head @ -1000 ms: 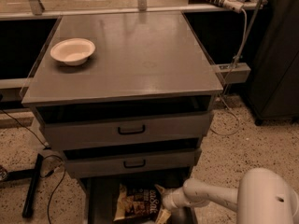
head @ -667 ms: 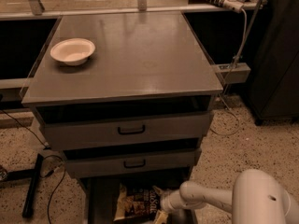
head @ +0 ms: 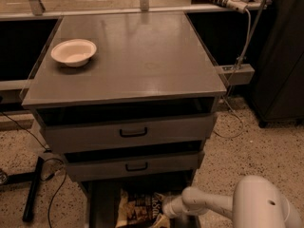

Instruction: Pick brown chip bag from bottom drawer and place on counter

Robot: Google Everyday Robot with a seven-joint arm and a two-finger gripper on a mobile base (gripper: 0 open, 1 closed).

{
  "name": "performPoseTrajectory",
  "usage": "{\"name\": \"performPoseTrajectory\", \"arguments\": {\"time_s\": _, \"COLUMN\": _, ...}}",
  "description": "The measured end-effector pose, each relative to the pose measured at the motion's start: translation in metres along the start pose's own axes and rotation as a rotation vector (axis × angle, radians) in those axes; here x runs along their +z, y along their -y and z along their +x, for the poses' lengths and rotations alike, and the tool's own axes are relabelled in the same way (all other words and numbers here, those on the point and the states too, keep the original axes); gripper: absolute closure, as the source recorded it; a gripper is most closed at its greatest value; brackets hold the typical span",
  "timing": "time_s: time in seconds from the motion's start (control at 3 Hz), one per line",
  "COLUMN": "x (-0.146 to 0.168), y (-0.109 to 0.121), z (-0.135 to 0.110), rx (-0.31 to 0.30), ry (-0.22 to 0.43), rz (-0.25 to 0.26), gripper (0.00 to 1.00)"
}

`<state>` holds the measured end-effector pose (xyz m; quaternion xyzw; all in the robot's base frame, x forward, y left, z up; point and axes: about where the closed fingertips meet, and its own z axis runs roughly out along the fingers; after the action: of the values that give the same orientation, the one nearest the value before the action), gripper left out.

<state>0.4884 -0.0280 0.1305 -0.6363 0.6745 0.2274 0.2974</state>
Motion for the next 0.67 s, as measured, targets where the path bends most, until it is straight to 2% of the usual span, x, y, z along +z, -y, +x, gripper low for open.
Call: {"name": "performPoseTrajectory", "arguments": {"time_s": 0.67, "x": 0.0000, "y": 0.0000, "z": 0.0000, "rx": 0.000, "ry": 0.000, "rz": 0.000, "gripper": 0.65}}
